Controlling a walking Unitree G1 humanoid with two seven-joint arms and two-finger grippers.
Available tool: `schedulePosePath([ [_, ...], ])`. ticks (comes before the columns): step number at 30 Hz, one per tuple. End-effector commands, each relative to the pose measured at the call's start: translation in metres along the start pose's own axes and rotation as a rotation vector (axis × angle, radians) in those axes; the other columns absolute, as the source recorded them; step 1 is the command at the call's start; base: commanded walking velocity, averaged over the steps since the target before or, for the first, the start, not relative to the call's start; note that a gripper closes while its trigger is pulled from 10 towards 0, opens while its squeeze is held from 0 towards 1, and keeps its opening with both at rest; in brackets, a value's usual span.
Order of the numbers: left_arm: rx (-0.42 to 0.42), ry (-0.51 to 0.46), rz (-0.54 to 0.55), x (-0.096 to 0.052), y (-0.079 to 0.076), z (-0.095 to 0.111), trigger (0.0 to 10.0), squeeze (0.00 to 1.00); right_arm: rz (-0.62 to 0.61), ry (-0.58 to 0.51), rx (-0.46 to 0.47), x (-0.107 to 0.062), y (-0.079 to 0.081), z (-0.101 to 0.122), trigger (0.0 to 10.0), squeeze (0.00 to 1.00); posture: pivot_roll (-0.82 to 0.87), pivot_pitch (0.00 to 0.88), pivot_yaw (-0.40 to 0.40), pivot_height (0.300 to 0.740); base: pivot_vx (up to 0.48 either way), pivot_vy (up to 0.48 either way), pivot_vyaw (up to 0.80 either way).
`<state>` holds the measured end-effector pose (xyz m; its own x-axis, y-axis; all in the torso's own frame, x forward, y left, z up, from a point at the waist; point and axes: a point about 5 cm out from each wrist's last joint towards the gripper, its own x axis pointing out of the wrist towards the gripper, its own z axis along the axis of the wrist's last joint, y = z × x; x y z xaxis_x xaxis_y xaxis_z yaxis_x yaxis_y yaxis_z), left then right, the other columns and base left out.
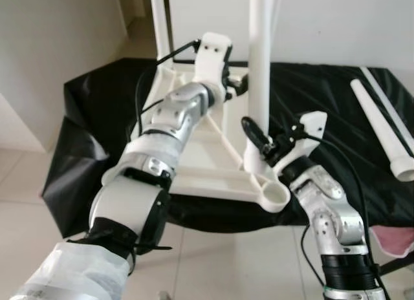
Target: Building children table
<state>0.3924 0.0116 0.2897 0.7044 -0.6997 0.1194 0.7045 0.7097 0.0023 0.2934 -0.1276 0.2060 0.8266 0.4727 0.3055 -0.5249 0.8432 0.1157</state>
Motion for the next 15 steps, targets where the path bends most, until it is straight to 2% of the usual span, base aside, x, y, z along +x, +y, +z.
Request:
schedulePosePath([
  [1, 0.044, -0.072, -0.351, 0.002, -0.029, 0.018, 10.0, 0.00, 0.040, 0.051, 0.020, 0.002, 0.008, -0.010, 10.0, 0.00, -0.08, 0.000, 0.017, 0.740, 0.000, 0.000, 0.00],
  [10, 0.089, -0.139, -0.397, 0.004, -0.047, 0.036, 10.0, 0.00, 0.035, 0.057, 0.038, 0.011, 0.012, -0.016, 10.0, 0.00, -0.07, 0.000, 0.020, 0.740, 0.000, 0.000, 0.00],
  [15, 0.117, -0.151, -0.413, 0.003, -0.055, 0.036, 10.0, 0.00, 0.020, 0.052, 0.046, 0.016, 0.011, -0.017, 10.0, 0.00, -0.07, 0.006, 0.022, 0.740, 0.000, 0.000, 0.00],
])
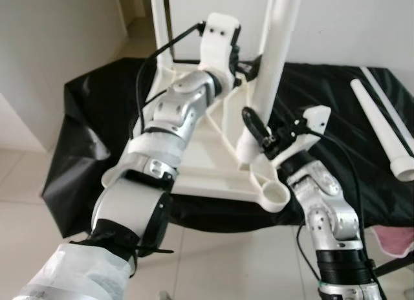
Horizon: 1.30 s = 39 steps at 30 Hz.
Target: Building children table
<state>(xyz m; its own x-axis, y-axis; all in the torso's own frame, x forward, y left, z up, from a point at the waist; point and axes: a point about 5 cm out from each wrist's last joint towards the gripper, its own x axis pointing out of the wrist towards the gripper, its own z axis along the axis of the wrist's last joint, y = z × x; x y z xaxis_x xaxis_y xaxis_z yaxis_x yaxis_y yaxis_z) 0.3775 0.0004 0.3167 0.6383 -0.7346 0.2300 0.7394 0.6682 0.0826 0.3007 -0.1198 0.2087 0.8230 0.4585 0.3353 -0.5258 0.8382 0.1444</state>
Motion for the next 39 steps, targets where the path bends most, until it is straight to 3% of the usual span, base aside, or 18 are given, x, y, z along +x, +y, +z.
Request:
schedulePosePath([
  [1, 0.034, -0.048, -0.349, 0.005, -0.038, 0.011, 10.0, 0.00, 0.022, 0.083, 0.019, 0.006, 0.008, -0.016, 10.0, 0.00, -0.07, 0.006, 0.022, 0.740, 0.000, 0.000, 0.00],
  [14, 0.091, -0.047, -0.363, 0.004, -0.049, 0.009, 10.0, 0.00, 0.011, 0.069, 0.026, 0.009, 0.008, -0.017, 10.0, 0.00, -0.07, 0.017, 0.028, 0.740, 0.000, 0.000, 0.00],
  [22, 0.105, -0.055, -0.276, 0.004, -0.037, 0.010, 10.0, 0.00, -0.008, 0.054, 0.014, 0.007, 0.007, -0.015, 10.0, 0.00, -0.07, 0.024, 0.030, 0.740, 0.000, 0.000, 0.00],
  [24, 0.080, -0.040, -0.203, 0.002, -0.024, 0.001, 10.0, 0.00, -0.040, 0.037, 0.002, 0.005, 0.004, -0.012, 10.0, 0.00, -0.08, 0.025, 0.036, 0.740, 0.000, 0.000, 0.00],
  [27, 0.063, -0.032, -0.178, 0.000, -0.020, -0.003, 10.0, 0.00, -0.054, 0.030, -0.002, 0.004, 0.003, -0.011, 10.0, 0.00, -0.08, 0.026, 0.038, 0.740, 0.000, 0.000, 0.00],
  [30, -0.055, 0.020, -0.057, -0.016, -0.006, -0.035, 10.0, 0.00, -0.158, -0.024, 0.009, 0.000, -0.005, -0.003, 10.0, 0.00, -0.08, 0.032, 0.041, 0.740, 0.000, 0.000, 0.00],
  [36, -0.102, 0.042, -0.002, -0.026, -0.003, -0.050, 10.0, 0.00, -0.244, -0.068, 0.013, -0.001, -0.012, 0.004, 10.0, 0.00, -0.08, 0.035, 0.034, 0.740, 0.000, 0.000, 0.00],
  [39, -0.171, 0.112, 0.011, -0.042, -0.003, -0.076, 10.0, 0.00, -0.310, -0.084, -0.040, -0.002, -0.019, 0.011, 10.0, 0.00, -0.08, 0.036, 0.027, 0.740, 0.000, 0.000, 0.00],
])
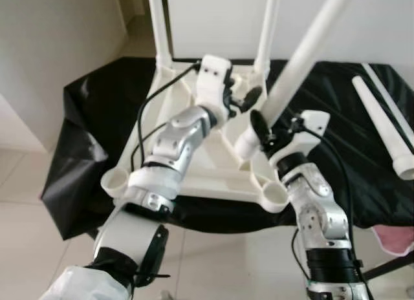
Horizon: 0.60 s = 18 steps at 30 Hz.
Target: Building children table
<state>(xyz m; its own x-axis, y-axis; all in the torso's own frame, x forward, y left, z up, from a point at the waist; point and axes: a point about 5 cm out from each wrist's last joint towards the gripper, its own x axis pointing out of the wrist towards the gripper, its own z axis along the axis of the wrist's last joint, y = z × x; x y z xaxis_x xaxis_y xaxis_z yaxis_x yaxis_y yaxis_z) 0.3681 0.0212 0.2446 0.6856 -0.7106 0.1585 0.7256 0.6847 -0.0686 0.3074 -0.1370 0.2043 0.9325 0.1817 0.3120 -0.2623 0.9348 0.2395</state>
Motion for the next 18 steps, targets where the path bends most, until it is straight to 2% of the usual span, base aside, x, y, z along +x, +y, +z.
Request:
schedulePosePath([
  [1, -0.025, 0.042, -0.037, -0.004, -0.002, -0.011, 10.0, 0.00, -0.012, -0.052, -0.030, 0.003, 0.001, 0.012, 10.0, 0.00, -0.08, 0.036, 0.027, 0.740, 0.000, 0.000, 0.00],
  [3, -0.013, 0.064, -0.048, -0.013, -0.005, -0.023, 10.0, 0.00, -0.041, -0.058, -0.077, 0.001, -0.002, 0.015, 10.0, 0.00, -0.07, 0.033, 0.020, 0.740, 0.000, 0.000, 0.00],
  [7, 0.002, 0.078, -0.056, -0.019, -0.007, -0.030, 10.0, 0.00, -0.056, -0.064, -0.097, 0.001, -0.004, 0.017, 10.0, 0.00, -0.07, 0.033, 0.020, 0.740, 0.000, 0.000, 0.00],
  [8, 0.027, 0.079, -0.066, -0.025, -0.010, -0.035, 10.0, 0.00, -0.075, -0.070, -0.125, -0.001, -0.006, 0.019, 10.0, 0.00, -0.06, 0.029, 0.010, 0.740, 0.000, 0.000, 0.00],
  [11, 0.025, 0.082, -0.068, -0.029, -0.011, -0.038, 10.0, 0.00, -0.091, -0.075, -0.152, -0.002, -0.008, 0.021, 10.0, 0.00, -0.06, 0.029, 0.010, 0.740, 0.000, 0.000, 0.00],
  [13, 0.017, 0.105, -0.074, -0.037, -0.015, -0.046, 10.0, 0.00, -0.112, -0.079, -0.197, -0.004, -0.010, 0.021, 10.0, 0.00, -0.06, 0.024, 0.000, 0.740, 0.000, 0.000, 0.00],
  [17, 0.008, 0.109, -0.147, -0.045, -0.025, -0.049, 10.0, 0.00, -0.111, -0.057, -0.228, -0.007, -0.009, 0.017, 10.0, 0.00, -0.05, 0.021, -0.007, 0.740, 0.000, 0.000, 0.00],
  [18, -0.004, 0.079, -0.231, -0.050, -0.036, -0.046, 10.0, 0.00, -0.115, -0.027, -0.228, -0.009, -0.010, 0.010, 10.0, 0.00, -0.05, 0.016, -0.012, 0.740, 0.000, 0.000, 0.00],
])
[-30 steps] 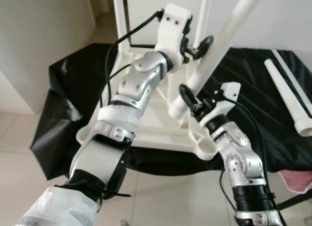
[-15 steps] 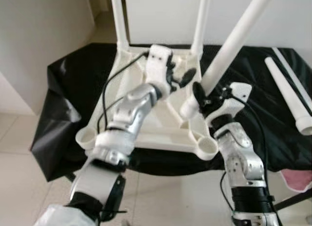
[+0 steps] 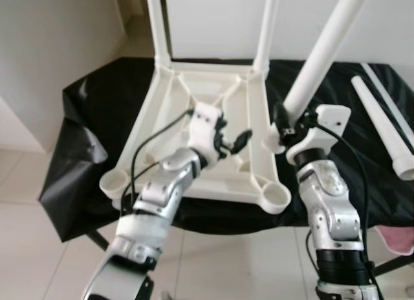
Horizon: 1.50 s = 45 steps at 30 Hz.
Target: Building children table
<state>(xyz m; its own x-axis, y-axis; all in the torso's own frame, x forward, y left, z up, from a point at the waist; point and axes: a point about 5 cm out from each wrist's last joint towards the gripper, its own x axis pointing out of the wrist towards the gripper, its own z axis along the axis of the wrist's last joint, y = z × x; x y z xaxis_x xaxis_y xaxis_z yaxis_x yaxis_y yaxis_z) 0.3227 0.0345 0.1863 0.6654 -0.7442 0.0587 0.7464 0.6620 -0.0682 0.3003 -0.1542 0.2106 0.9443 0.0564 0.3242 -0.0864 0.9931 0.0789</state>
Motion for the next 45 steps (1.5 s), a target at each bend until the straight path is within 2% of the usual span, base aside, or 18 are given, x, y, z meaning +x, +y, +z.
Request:
schedulePosePath([
  [1, 0.009, -0.030, -0.219, -0.001, -0.019, 0.007, 10.0, 0.00, 0.007, 0.012, -0.014, -0.002, 0.003, -0.004, 10.0, 0.00, -0.05, 0.016, -0.012, 0.740, 0.000, 0.000, 0.00],
  [4, 0.015, -0.034, -0.268, -0.004, -0.026, 0.006, 10.0, 0.00, 0.001, 0.021, -0.018, -0.003, 0.002, -0.005, 10.0, 0.00, -0.05, 0.011, -0.014, 0.740, 0.000, 0.000, 0.00],
  [8, 0.077, 0.002, -0.449, -0.015, -0.046, -0.001, 10.0, 0.00, -0.013, 0.038, -0.024, -0.004, 0.003, -0.008, 10.0, 0.00, -0.06, 0.001, -0.011, 0.740, 0.000, 0.000, 0.00],
  [10, 0.092, 0.014, -0.506, -0.020, -0.053, -0.002, 10.0, 0.00, -0.026, 0.044, -0.032, -0.004, 0.002, -0.009, 10.0, 0.00, -0.07, 0.000, -0.007, 0.740, 0.000, 0.000, 0.00],
  [15, 0.121, 0.073, -0.575, -0.027, -0.059, -0.011, 10.0, 0.00, -0.047, 0.061, -0.046, -0.005, -0.001, -0.012, 10.0, 0.00, -0.08, 0.000, -0.004, 0.740, 0.000, 0.000, 0.00],
  [16, 0.157, 0.094, -0.587, -0.028, -0.060, -0.015, 10.0, 0.00, -0.050, 0.063, -0.049, -0.006, -0.002, -0.012, 10.0, 0.00, -0.08, 0.000, -0.004, 0.740, 0.000, 0.000, 0.00],
  [17, 0.157, 0.094, -0.587, -0.028, -0.060, -0.015, 10.0, 0.00, -0.050, 0.063, -0.049, -0.006, -0.002, -0.012, 10.0, 0.00, -0.08, 0.000, -0.004, 0.740, 0.000, 0.000, 0.00],
  [20, 0.227, 0.153, -0.601, -0.030, -0.060, -0.025, 10.0, 0.00, -0.053, 0.063, -0.056, -0.007, -0.003, -0.011, 10.0, 0.00, -0.08, 0.000, -0.005, 0.740, 0.000, 0.000, 0.00],
  [25, 0.260, 0.204, -0.608, -0.031, -0.058, -0.033, 10.0, 0.00, -0.057, 0.063, -0.057, -0.007, -0.003, -0.011, 10.0, 0.00, -0.09, 0.004, -0.006, 0.740, 0.000, 0.000, 0.00],
  [28, 0.330, 0.275, -0.571, -0.029, -0.052, -0.044, 10.0, 0.00, -0.065, 0.067, -0.062, -0.009, -0.004, -0.010, 10.0, 0.00, -0.10, 0.010, -0.005, 0.740, 0.000, 0.000, 0.00],
  [29, 0.330, 0.275, -0.571, -0.029, -0.052, -0.044, 10.0, 0.00, -0.065, 0.067, -0.062, -0.009, -0.004, -0.010, 10.0, 0.00, -0.10, 0.010, -0.005, 0.740, 0.000, 0.000, 0.00],
  [33, 0.440, 0.339, -0.522, -0.023, -0.046, -0.055, 10.0, 0.00, -0.072, 0.072, -0.064, -0.009, -0.004, -0.011, 10.0, 0.00, -0.10, 0.016, -0.005, 0.740, 0.000, 0.000, 0.00],
  [36, 0.457, 0.345, -0.499, -0.019, -0.045, -0.056, 10.0, 0.00, -0.077, 0.071, -0.064, -0.008, -0.004, -0.011, 10.0, 0.00, -0.10, 0.018, -0.005, 0.740, 0.000, 0.000, 0.00],
  [40, 0.531, 0.353, -0.443, -0.006, -0.043, -0.059, 10.0, 0.00, -0.085, 0.063, -0.060, -0.005, -0.003, -0.008, 10.0, 0.00, -0.10, 0.022, -0.012, 0.740, 0.000, 0.000, 0.00],
  [45, 0.528, 0.341, -0.418, 0.001, -0.044, -0.057, 10.0, 0.00, -0.083, 0.062, -0.059, -0.004, -0.002, -0.008, 10.0, 0.00, -0.10, 0.027, -0.014, 0.740, 0.000, 0.000, 0.00],
])
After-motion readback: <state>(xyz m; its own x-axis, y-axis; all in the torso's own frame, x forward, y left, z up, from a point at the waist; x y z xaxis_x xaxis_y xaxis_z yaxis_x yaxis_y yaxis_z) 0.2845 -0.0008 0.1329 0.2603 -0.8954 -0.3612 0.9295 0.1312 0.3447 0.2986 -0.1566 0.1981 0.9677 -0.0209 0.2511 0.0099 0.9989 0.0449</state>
